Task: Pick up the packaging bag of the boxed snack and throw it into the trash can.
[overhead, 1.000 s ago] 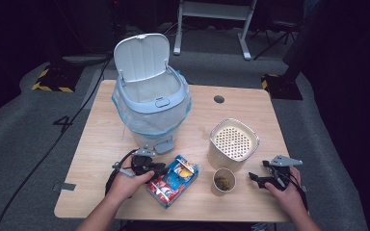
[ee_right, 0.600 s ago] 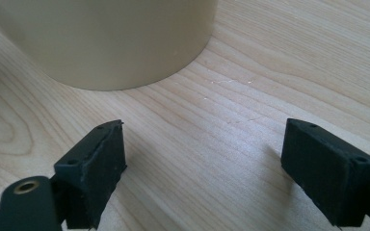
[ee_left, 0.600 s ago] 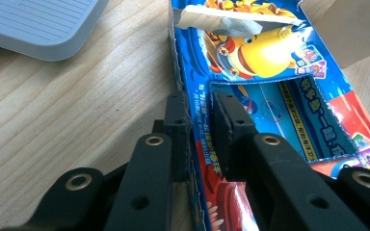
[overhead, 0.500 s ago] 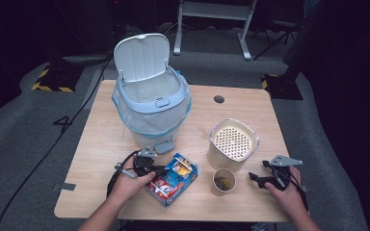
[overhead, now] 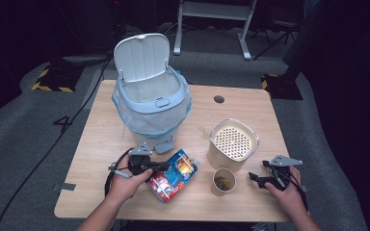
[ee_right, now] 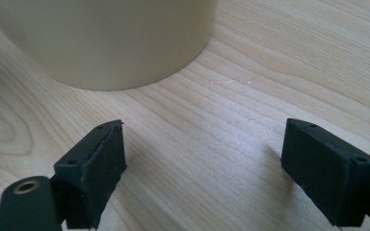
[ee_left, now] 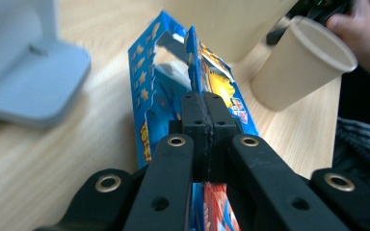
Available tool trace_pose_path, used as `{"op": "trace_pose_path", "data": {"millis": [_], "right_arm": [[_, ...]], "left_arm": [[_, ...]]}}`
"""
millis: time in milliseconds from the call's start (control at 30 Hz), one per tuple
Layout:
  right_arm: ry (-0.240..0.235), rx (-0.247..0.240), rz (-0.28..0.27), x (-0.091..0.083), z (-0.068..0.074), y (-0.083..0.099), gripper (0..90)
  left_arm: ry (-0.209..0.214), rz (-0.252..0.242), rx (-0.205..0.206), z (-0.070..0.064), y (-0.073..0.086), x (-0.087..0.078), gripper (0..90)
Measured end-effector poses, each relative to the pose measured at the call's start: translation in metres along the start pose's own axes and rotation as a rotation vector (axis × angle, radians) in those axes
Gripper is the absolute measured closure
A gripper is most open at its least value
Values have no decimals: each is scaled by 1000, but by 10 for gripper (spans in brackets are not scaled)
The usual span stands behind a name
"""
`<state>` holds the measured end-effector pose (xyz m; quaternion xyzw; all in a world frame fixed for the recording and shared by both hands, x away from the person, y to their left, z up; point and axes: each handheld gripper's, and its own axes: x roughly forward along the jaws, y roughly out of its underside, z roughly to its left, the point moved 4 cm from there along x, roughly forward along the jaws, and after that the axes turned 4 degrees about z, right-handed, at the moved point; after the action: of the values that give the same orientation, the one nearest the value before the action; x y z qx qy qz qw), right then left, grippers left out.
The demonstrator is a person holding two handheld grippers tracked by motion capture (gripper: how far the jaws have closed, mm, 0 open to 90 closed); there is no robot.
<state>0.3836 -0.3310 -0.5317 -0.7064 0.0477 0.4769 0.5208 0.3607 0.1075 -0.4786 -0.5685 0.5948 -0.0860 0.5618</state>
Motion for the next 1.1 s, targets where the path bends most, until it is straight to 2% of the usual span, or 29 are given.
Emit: {"op": "trace_pose_path", "data": {"millis": [33, 133, 167, 233, 333, 467, 667, 833, 900, 967, 1100], "right_arm": [[0, 0, 0, 0, 0, 0, 159], [0, 0, 0, 0, 0, 0, 159], [0, 0, 0, 0, 0, 0, 159], [0, 0, 0, 0, 0, 0, 159], [0, 0, 0, 0, 0, 0, 159], [0, 0, 0, 0, 0, 0, 159], [0, 0, 0, 0, 0, 0, 159], [0, 0, 0, 0, 0, 0, 159], [2, -1, 1, 0, 0, 0, 159], [2, -1, 1, 0, 0, 0, 160], [2, -1, 1, 0, 0, 0, 161]], "left_arm": [[0, 0, 0, 0, 0, 0, 894], [0, -58, 24, -6, -9, -11, 895], [-4, -91, 42, -9, -13, -16, 895], [-6, -103, 47, -11, -15, -19, 895], [-7, -158, 69, -16, -24, -28, 895], [-17, -191, 96, -19, -31, -35, 895], [-36, -273, 148, -26, -52, -55, 895], [-42, -306, 175, -28, -64, -66, 895], [-47, -332, 197, -30, -73, -75, 895], [-48, -342, 200, -31, -76, -76, 895], [-55, -386, 243, -37, -93, -91, 895]]}}
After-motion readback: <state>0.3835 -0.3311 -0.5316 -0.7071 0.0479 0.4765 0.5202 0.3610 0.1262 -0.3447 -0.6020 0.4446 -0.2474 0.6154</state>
